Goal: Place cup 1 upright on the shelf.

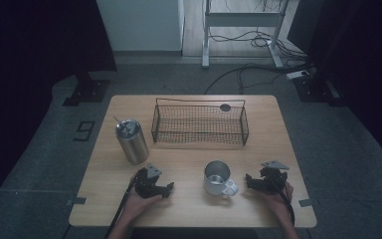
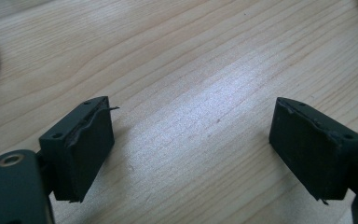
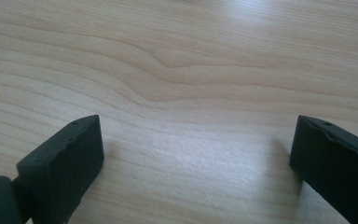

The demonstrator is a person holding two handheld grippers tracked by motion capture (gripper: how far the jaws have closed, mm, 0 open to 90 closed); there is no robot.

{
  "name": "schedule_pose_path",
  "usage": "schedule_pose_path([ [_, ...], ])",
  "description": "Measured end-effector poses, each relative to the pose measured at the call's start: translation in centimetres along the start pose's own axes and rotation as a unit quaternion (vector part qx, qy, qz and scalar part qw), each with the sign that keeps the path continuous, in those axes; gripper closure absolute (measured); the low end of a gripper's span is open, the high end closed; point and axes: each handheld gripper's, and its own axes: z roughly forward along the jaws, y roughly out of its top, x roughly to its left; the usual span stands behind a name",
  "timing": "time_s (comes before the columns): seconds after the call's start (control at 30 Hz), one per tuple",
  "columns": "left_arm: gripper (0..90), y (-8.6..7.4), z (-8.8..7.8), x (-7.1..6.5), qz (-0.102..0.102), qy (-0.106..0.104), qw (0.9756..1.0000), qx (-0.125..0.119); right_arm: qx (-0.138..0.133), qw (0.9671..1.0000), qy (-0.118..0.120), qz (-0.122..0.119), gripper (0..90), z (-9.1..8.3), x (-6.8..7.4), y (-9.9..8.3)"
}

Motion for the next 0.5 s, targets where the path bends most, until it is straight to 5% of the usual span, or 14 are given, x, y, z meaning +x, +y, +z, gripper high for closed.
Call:
schedule_pose_path([
  [0.5, 13.2, 0.03, 0.04, 0.02, 0.000, 0.000, 1.0000, 0.001, -0.003, 0.9999, -0.009, 0.008, 4.4, -0.07, -0.42, -0.06],
])
